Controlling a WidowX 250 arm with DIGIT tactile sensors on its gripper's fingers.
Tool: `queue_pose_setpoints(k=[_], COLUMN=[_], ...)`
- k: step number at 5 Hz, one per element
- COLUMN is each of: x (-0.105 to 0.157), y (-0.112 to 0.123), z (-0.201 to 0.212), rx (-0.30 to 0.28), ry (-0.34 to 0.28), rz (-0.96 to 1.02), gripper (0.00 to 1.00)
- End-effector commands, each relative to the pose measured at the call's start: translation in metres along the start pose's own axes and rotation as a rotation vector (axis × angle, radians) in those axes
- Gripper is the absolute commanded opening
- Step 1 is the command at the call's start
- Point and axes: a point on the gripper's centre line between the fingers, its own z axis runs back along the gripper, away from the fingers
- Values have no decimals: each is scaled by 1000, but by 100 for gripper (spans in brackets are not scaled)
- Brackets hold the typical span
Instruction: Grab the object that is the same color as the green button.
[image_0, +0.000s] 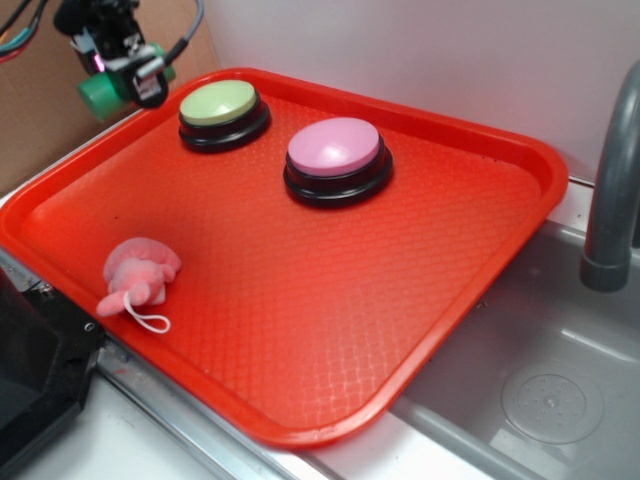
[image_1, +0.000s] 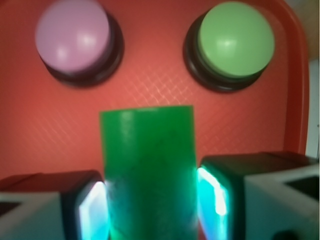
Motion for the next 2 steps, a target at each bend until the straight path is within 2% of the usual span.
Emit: queue_pose_setpoints(k=[1, 2], x=[31, 36], y=[-9, 1], z=[33, 18], rx=[35, 95], ry=[-134, -46], rz=[84, 173], gripper=[0, 0])
